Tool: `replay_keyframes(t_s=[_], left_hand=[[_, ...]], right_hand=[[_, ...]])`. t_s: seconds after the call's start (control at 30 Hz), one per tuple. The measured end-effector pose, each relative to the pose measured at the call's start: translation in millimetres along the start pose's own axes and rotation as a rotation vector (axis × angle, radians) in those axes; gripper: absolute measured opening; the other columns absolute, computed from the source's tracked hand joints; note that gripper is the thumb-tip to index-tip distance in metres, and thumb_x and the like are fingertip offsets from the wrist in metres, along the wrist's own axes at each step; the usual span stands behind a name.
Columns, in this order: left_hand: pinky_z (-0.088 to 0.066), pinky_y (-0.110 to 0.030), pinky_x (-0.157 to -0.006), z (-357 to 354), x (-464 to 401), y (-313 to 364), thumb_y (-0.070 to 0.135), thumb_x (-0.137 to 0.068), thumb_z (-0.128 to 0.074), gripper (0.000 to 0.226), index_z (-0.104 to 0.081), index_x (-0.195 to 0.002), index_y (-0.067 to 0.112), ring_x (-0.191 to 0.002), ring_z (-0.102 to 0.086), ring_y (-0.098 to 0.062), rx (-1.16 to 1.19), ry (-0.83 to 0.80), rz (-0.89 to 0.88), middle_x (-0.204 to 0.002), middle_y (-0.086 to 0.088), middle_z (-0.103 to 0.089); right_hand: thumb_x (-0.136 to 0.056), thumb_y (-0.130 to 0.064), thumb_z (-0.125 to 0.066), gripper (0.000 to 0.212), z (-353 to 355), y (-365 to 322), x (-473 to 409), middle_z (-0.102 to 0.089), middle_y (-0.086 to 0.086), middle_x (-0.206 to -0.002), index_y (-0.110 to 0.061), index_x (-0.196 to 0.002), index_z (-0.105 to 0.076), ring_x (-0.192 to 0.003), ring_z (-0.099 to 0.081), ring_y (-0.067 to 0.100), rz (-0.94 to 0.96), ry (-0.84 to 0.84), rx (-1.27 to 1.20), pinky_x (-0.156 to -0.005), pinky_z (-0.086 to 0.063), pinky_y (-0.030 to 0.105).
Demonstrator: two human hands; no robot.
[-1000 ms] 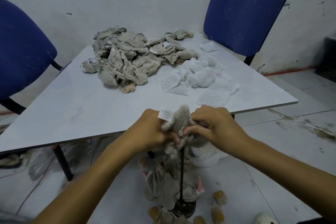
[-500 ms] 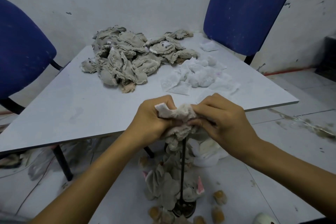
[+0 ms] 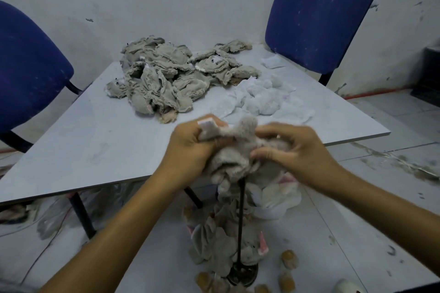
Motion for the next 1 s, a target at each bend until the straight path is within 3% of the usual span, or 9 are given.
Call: replay_keyframes(t_s=[0.2,0.27,0.33,0.4,0.47,0.53,0.7,0.83,1.0], left_hand=[[-0.06,-0.037,-0.073,35.0,-50.4,30.4,0.021,-0.08,-0.076,0.01,-0.071,-0.083,0.029,-0.081,-0.073,-0.016,0.006,0.313,0.007,-0.083,0.006,-0.075],[-0.057,-0.041,-0.082,48.2,-58.9,10.8,0.028,-0.082,-0.078,0.023,-0.065,-0.101,0.027,-0.092,-0.069,-0.019,-0.22,0.306,0.149,-0.1,0.002,-0.072],[-0.044,-0.037,-0.085,56.0,-55.5,-16.6,0.028,-0.085,-0.075,0.048,-0.049,-0.126,0.028,-0.109,-0.055,-0.025,-0.68,0.223,0.295,-0.12,-0.004,-0.057],[-0.034,-0.036,-0.09,53.1,-46.8,-33.7,0.014,-0.087,-0.068,0.053,-0.047,-0.133,0.03,-0.12,-0.041,-0.029,-0.938,0.123,0.218,-0.127,-0.009,-0.044],[-0.043,-0.035,-0.094,47.3,-44.2,-43.0,0.006,-0.088,-0.065,0.036,-0.062,-0.121,0.021,-0.113,-0.051,-0.023,-0.837,-0.017,0.092,-0.119,-0.007,-0.054],[-0.049,-0.036,-0.09,42.5,-44.4,-49.3,0.003,-0.09,-0.064,0.022,-0.073,-0.106,0.014,-0.097,-0.062,-0.021,-0.772,-0.148,0.085,-0.103,-0.004,-0.065],[-0.047,-0.01,-0.067,40.3,-52.2,-59.4,0.003,-0.087,-0.062,0.029,-0.077,-0.106,0.02,-0.064,-0.062,0.001,-0.731,-0.217,0.246,-0.083,0.009,-0.067],[-0.04,-0.004,-0.064,38.0,-55.6,-60.0,0.01,-0.082,-0.069,0.025,-0.076,-0.1,0.026,-0.072,-0.063,0.004,-0.684,-0.191,0.312,-0.079,0.011,-0.071],[-0.047,-0.021,-0.073,31.7,-60.1,-58.3,0.013,-0.081,-0.075,0.013,-0.072,-0.093,0.016,-0.073,-0.058,-0.007,-0.796,-0.2,0.264,-0.088,0.0,-0.07]], right_hand=[[-0.081,-0.017,-0.079,0.046,27.0,-18.3,-69.2,-0.073,-0.001,-0.106,-0.028,-0.123,-0.062,-0.097,-0.071,0.015,-0.05,0.162,-0.31,-0.079,-0.06,0.028],[-0.087,-0.014,-0.074,0.045,18.3,-5.2,-82.9,-0.068,-0.003,-0.115,-0.028,-0.127,-0.057,-0.101,-0.068,0.012,-0.101,0.124,-0.11,-0.084,-0.057,0.025],[-0.093,-0.015,-0.068,0.033,13.1,15.2,-86.3,-0.064,-0.006,-0.114,-0.026,-0.123,-0.061,-0.098,-0.063,0.007,-0.135,0.083,0.238,-0.083,-0.053,0.019],[-0.095,-0.014,-0.063,0.023,12.1,35.8,-82.4,-0.062,-0.001,-0.112,-0.025,-0.114,-0.068,-0.098,-0.059,0.016,-0.175,0.012,0.598,-0.083,-0.05,0.027],[-0.096,-0.015,-0.062,0.02,11.2,52.8,-74.9,-0.06,0.002,-0.11,-0.026,-0.11,-0.07,-0.102,-0.057,0.022,-0.197,-0.096,0.841,-0.085,-0.048,0.037],[-0.094,-0.02,-0.065,0.018,10.1,61.6,-68.7,-0.061,0.0,-0.107,-0.025,-0.111,-0.069,-0.096,-0.056,0.016,-0.243,-0.204,0.824,-0.081,-0.045,0.031],[-0.094,-0.023,-0.068,0.028,10.6,60.2,-67.7,-0.059,-0.007,-0.107,-0.027,-0.121,-0.064,-0.093,-0.051,0.008,-0.208,-0.359,0.708,-0.079,-0.037,0.02],[-0.096,-0.011,-0.062,0.027,-0.5,58.4,-71.6,-0.062,0.0,-0.112,-0.021,-0.121,-0.065,-0.097,-0.055,0.011,-0.137,-0.301,0.653,-0.083,-0.038,0.019],[-0.097,-0.021,-0.06,0.036,-22.1,66.4,-84.6,-0.053,0.004,-0.13,-0.022,-0.133,-0.057,-0.117,-0.047,0.023,-0.178,-0.263,0.747,-0.093,-0.044,0.039]])
Point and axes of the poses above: each hand's wrist, its own x-axis away from the middle knuckle, its own z-axis out of the back of the hand, y = z × x, the point moved 3 cm from there along -x, towards the middle knuckle
